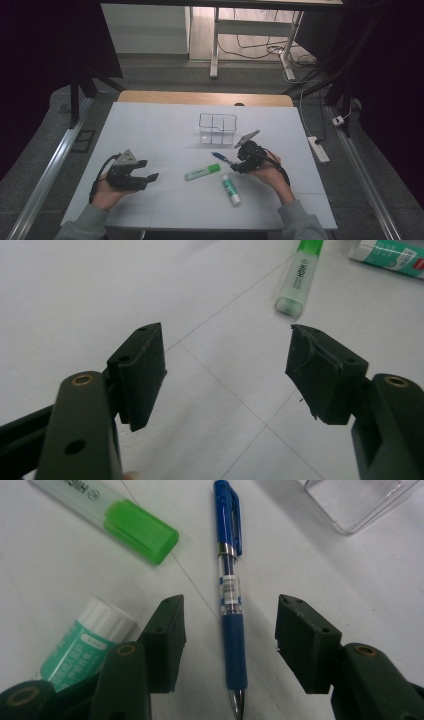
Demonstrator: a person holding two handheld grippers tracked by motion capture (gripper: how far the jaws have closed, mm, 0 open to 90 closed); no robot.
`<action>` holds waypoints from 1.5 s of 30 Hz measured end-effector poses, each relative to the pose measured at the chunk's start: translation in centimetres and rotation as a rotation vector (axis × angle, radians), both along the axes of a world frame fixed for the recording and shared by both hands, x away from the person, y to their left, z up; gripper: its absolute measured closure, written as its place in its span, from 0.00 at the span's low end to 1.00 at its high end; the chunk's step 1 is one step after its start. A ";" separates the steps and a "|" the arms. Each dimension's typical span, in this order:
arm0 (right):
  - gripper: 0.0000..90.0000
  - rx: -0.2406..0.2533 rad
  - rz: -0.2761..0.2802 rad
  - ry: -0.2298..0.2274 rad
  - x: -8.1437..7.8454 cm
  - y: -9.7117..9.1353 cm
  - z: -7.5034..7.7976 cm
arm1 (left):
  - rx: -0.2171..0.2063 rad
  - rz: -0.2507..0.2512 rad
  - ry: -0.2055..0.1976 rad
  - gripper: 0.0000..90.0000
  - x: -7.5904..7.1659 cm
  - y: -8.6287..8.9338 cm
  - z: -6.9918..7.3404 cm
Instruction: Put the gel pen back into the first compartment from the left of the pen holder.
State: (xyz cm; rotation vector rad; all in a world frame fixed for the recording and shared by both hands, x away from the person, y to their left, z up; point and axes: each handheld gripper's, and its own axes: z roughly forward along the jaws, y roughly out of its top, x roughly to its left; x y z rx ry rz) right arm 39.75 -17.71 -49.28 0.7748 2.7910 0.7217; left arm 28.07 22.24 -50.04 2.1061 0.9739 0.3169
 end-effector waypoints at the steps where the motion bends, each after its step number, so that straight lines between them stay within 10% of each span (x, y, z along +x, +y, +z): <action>1: 0.52 -0.007 0.002 0.001 0.0 0.0 -0.1 | 0.001 0.001 0.001 0.34 0.0 0.0 0.0; 18: 0.87 -0.082 0.048 0.000 0.1 0.8 -0.9 | 0.007 0.007 0.003 0.34 0.1 0.0 -0.2; 29: 0.88 -0.110 0.064 -0.040 -0.3 1.1 -0.7 | 0.016 0.010 0.001 0.34 0.1 0.1 -0.4; 45: 0.88 0.074 0.064 -0.039 -1.3 -0.2 2.3 | 0.035 0.012 -0.017 0.35 0.0 -0.1 -0.3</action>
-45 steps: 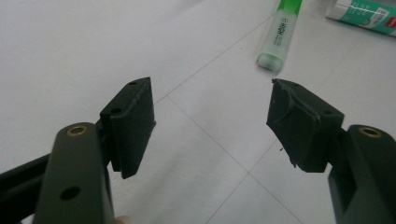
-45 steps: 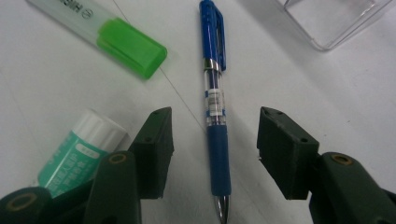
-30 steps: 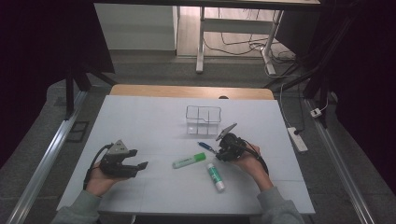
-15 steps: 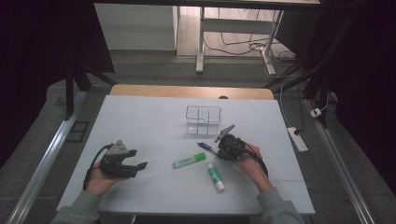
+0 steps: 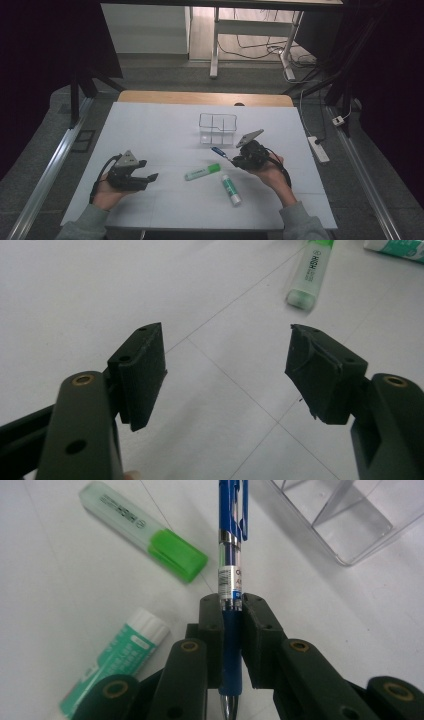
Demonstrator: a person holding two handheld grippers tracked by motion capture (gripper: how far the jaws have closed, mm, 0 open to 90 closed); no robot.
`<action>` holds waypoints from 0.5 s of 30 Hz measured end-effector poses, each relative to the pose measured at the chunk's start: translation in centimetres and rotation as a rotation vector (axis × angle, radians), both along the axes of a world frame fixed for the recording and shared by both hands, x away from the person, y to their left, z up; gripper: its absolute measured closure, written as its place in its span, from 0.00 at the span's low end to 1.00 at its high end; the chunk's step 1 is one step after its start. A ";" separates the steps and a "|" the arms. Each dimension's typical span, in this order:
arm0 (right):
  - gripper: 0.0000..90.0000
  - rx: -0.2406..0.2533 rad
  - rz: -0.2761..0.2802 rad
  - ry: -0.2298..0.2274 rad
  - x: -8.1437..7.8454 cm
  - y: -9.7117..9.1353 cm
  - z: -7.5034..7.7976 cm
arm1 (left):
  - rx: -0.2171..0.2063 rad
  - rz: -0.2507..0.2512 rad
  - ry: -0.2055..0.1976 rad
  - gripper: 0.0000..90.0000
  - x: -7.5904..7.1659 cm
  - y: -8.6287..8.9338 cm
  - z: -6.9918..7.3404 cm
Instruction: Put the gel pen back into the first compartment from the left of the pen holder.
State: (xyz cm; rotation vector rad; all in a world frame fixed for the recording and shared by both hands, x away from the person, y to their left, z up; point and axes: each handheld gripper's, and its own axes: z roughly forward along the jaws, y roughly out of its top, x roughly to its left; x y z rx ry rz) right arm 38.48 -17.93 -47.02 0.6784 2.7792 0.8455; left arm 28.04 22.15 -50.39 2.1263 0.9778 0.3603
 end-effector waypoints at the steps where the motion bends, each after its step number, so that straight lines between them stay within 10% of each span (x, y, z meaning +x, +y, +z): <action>1: 0.88 0.004 0.000 0.002 -0.1 0.0 0.1 | 0.001 -0.001 -0.001 0.35 0.0 0.0 0.0; 15: 0.88 0.028 0.039 0.017 -1.0 0.9 0.8 | 0.012 -0.006 -0.017 0.35 -0.1 -0.3 0.1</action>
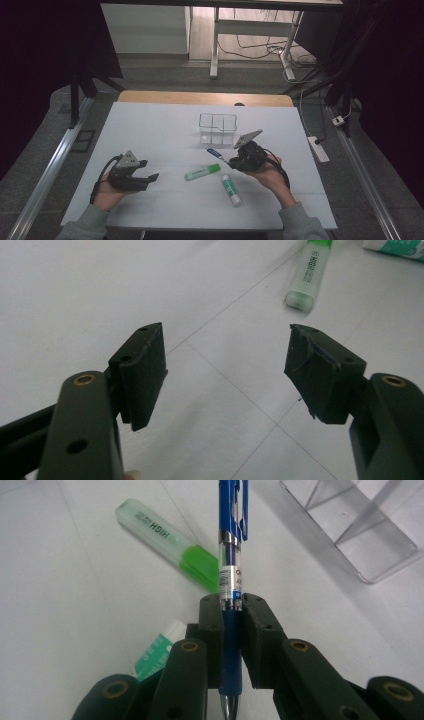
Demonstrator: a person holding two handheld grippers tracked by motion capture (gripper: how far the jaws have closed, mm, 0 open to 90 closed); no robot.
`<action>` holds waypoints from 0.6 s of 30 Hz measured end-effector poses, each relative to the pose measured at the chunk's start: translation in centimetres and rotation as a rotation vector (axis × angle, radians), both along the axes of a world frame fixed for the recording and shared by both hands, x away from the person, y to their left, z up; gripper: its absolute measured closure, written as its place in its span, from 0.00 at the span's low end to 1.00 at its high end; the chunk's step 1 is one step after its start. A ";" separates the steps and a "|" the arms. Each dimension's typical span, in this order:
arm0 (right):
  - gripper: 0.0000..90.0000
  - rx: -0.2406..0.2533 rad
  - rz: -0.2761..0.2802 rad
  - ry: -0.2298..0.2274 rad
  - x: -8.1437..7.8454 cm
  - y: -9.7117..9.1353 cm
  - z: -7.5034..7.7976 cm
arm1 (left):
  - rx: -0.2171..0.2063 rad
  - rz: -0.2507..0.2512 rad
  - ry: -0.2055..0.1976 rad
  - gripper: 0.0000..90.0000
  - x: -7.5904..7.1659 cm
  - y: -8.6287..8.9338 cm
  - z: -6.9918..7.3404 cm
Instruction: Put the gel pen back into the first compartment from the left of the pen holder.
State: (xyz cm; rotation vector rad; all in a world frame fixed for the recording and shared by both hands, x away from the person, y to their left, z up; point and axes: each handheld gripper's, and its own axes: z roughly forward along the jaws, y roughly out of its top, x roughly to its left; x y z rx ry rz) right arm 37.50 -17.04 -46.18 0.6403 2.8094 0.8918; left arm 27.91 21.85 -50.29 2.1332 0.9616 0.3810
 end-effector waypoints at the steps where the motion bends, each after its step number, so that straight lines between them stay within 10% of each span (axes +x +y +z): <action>1: 0.88 0.003 0.005 0.000 -0.1 0.1 0.0 | 0.001 -0.001 -0.001 0.36 0.0 0.0 0.0; 18: 0.88 0.001 0.073 0.008 -1.1 2.2 -0.1 | 0.021 -0.043 -0.031 0.36 -0.5 -1.4 0.8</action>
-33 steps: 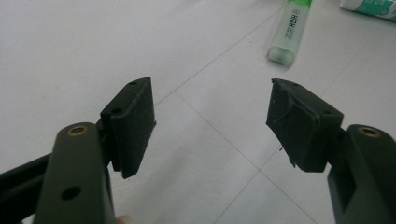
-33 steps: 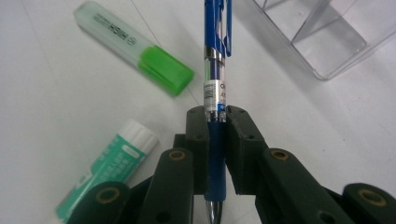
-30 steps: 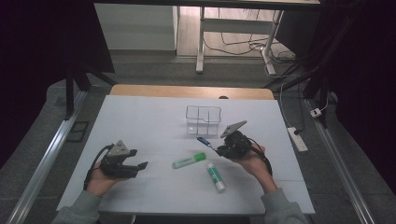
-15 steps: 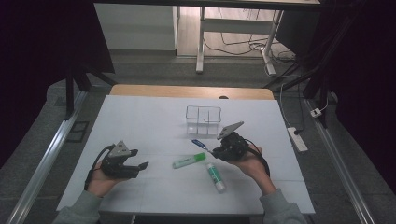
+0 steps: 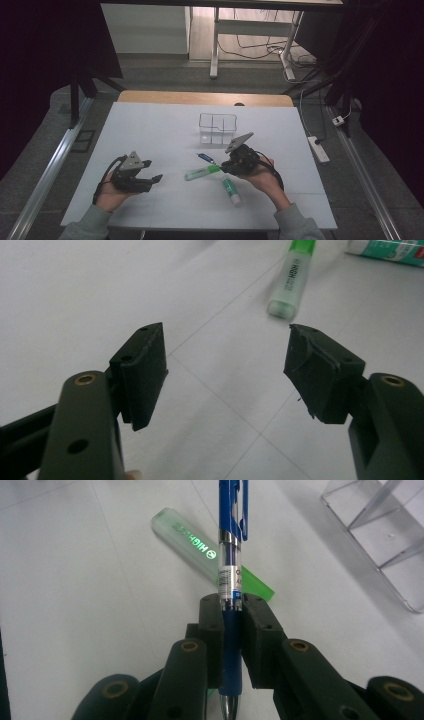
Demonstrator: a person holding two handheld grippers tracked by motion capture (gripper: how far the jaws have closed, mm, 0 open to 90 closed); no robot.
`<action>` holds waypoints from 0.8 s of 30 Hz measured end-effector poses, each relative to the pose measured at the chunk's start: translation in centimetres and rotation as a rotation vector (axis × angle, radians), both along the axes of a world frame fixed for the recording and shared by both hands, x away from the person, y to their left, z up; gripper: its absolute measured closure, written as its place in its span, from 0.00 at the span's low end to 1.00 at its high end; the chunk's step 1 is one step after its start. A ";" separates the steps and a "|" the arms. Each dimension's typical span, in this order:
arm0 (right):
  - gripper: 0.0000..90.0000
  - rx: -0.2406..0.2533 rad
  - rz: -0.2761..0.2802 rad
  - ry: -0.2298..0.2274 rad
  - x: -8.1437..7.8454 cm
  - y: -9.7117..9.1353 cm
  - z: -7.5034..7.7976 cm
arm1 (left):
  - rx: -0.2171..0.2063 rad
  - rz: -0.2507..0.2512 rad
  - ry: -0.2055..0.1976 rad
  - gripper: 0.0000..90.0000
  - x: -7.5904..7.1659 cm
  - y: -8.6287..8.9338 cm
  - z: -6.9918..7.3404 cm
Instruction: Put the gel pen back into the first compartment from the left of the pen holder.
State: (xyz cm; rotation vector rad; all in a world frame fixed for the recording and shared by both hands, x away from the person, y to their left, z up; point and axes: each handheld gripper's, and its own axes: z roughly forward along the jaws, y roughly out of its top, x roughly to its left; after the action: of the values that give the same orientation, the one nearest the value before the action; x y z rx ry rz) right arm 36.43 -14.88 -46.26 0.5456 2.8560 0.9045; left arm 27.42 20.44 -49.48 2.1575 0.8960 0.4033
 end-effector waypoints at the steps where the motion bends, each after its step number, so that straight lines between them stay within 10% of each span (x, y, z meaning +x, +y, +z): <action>1: 0.88 -0.001 0.004 0.001 0.0 0.1 -0.1 | 0.000 -0.003 -0.001 0.36 0.0 -0.1 0.0; 24: 0.88 -0.018 0.050 -0.005 -0.6 1.8 -0.6 | 0.033 -0.086 -0.026 0.40 -0.3 -2.9 0.6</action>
State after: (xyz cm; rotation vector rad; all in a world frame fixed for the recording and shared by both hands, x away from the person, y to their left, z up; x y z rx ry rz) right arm 35.81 -13.05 -46.91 0.4714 2.8829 0.8855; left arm 27.15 17.53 -48.89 2.2070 0.7845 0.4046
